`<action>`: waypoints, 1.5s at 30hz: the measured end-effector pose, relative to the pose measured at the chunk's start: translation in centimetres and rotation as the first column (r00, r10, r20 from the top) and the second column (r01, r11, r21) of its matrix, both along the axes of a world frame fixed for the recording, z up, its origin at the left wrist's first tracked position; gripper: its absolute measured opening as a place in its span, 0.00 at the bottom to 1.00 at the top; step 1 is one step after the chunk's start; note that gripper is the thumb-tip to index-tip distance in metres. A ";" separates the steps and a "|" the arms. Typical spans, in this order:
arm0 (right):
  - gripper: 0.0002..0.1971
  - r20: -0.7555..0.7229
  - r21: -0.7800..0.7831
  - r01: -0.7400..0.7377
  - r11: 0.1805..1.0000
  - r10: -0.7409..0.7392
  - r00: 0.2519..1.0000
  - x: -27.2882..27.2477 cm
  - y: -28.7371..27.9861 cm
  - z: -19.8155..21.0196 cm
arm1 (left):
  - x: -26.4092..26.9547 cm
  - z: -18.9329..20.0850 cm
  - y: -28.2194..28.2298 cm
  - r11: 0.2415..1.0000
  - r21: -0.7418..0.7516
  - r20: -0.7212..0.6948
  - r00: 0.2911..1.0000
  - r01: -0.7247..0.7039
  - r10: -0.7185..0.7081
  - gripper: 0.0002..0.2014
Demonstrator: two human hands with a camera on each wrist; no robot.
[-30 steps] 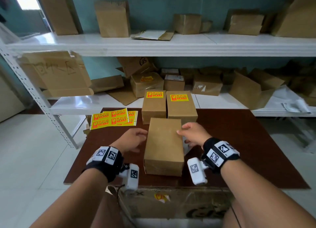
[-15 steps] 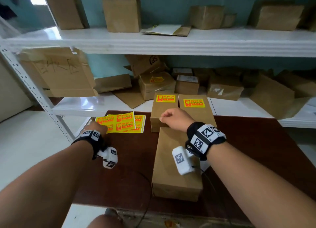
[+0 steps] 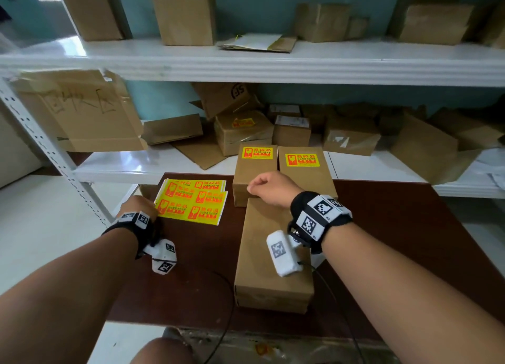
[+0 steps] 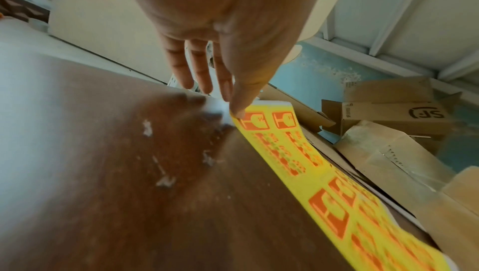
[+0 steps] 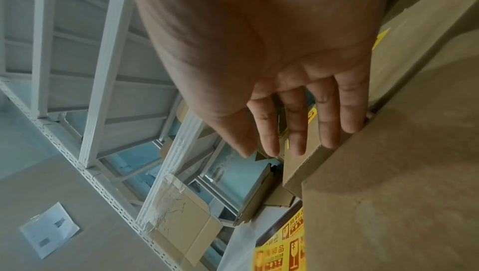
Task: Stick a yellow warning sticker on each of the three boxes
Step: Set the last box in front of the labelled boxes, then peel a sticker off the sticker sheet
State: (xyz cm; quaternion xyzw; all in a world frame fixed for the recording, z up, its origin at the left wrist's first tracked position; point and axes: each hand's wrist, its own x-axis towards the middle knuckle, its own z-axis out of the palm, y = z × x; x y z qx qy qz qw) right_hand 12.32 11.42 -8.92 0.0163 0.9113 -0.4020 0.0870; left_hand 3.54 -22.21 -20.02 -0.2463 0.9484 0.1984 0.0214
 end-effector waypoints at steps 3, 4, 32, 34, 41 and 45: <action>0.10 -0.001 -0.026 0.006 1.000 -0.006 1.000 0.4 0.4 0.2 | 0.1 0.5 0.5 0.998 0.003 -0.006 0.998 0.064 -0.064 0.07; 0.10 0.001 -0.031 0.012 0.999 -0.012 1.000 0.5 0.5 0.2 | 0.2 0.6 0.8 0.996 0.020 0.012 0.996 0.090 -0.090 0.06; 0.31 0.076 -0.407 0.219 0.887 -0.205 0.976 4.2 3.0 0.4 | 6.7 12.4 10.7 0.240 0.910 -0.368 0.926 0.339 0.088 0.05; 0.35 0.108 -0.536 0.261 0.803 -0.242 0.964 4.7 3.6 0.7 | 8.0 12.9 12.7 0.128 0.928 -0.360 0.931 0.351 0.061 0.06; 0.07 0.018 -0.728 0.267 0.631 -0.372 0.928 5.8 6.9 0.4 | 11.2 10.8 17.9 -0.007 0.956 -0.294 0.955 0.294 -0.045 0.09; 0.06 -0.055 -0.671 0.308 0.674 -0.460 0.886 6.2 9.8 -1.0 | 11.8 9.6 19.0 0.053 0.937 -0.343 0.938 0.346 -0.055 0.06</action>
